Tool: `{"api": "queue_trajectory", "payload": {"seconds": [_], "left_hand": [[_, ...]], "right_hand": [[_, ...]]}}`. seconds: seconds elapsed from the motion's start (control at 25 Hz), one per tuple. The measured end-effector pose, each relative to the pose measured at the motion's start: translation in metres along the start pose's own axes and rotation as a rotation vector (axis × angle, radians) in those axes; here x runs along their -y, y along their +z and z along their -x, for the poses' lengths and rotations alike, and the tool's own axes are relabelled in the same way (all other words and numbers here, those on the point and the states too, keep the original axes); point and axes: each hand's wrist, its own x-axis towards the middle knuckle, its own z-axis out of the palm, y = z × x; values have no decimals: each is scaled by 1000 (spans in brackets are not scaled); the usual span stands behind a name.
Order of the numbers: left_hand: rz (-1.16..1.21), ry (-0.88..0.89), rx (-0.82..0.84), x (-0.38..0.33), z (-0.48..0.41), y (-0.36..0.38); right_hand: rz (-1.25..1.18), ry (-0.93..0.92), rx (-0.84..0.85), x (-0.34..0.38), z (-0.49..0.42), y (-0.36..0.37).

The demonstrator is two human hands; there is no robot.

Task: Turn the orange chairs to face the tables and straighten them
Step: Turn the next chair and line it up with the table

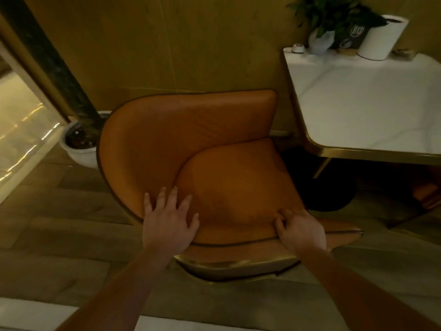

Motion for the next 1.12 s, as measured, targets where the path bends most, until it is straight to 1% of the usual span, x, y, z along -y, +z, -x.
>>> {"api": "queue_trajectory", "payload": {"seconds": [0.2, 0.36, 0.44, 0.56, 0.64, 0.88, 1.12], "left_hand": [[75, 26, -65, 2, -8, 2], [66, 17, -87, 2, -32, 0], [55, 12, -73, 3, -49, 1], [39, -1, -68, 4, -73, 5], [31, -5, -73, 4, -89, 6], [42, -14, -112, 5, -134, 11], [36, -18, -102, 4, -163, 6]], "right_hand": [[52, 21, -29, -1, -7, 3], [70, 35, -43, 0, -32, 6], [66, 32, -85, 0, -48, 9], [20, -26, -200, -3, -70, 15], [-3, -52, -236, -5, -84, 17], [-1, -17, -252, -10, -129, 23], [-36, -2, -273, -10, -159, 28]]}}
